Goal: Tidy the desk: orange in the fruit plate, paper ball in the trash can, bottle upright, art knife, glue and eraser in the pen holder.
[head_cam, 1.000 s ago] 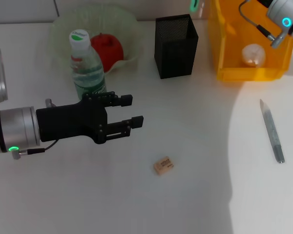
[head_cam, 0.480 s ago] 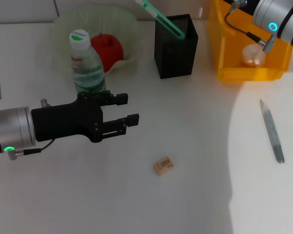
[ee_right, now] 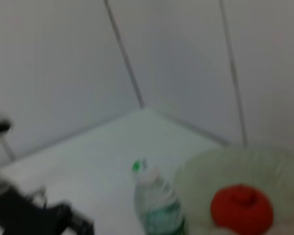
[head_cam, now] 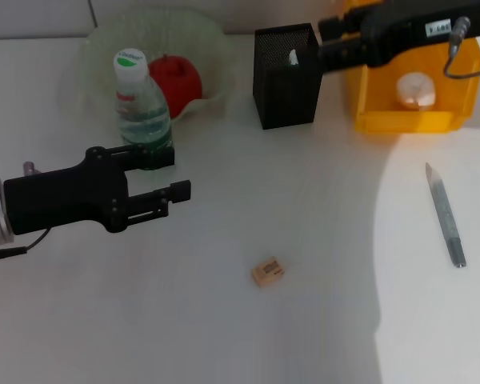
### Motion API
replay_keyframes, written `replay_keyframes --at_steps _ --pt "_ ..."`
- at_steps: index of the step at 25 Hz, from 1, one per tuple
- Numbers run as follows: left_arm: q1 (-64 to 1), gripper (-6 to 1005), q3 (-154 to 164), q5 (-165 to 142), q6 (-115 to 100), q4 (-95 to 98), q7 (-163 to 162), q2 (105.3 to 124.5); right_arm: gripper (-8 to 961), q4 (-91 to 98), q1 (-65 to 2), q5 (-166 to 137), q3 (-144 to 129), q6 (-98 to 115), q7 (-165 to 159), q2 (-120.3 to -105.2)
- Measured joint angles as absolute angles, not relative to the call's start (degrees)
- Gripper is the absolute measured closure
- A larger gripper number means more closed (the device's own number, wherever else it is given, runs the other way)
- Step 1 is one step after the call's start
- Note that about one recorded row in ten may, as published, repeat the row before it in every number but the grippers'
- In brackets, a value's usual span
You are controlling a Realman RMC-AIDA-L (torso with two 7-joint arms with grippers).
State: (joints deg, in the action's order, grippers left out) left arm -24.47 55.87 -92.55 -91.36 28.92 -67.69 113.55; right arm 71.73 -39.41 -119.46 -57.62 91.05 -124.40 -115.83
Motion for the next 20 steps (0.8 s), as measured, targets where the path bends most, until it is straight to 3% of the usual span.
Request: replay_keyframes --at_steps 5,10,20 --pt "-23.56 393 54.89 -92.65 -92.6 28.92 -68.02 112.61 321 71.34 -46.31 -131.32 -60.36 101.8 -125.43 -115.99" --pt "-23.24 393 54.5 -92.79 -93.04 28.91 -68.3 112.07 242 58.71 -54.39 -142.72 -70.62 96.38 -122.32 -118.93" --pt "-23.15 393 54.53 -92.82 -93.7 29.93 -68.37 112.3 244 46.27 -59.57 -137.83 -90.97 83.82 -120.01 -119.85"
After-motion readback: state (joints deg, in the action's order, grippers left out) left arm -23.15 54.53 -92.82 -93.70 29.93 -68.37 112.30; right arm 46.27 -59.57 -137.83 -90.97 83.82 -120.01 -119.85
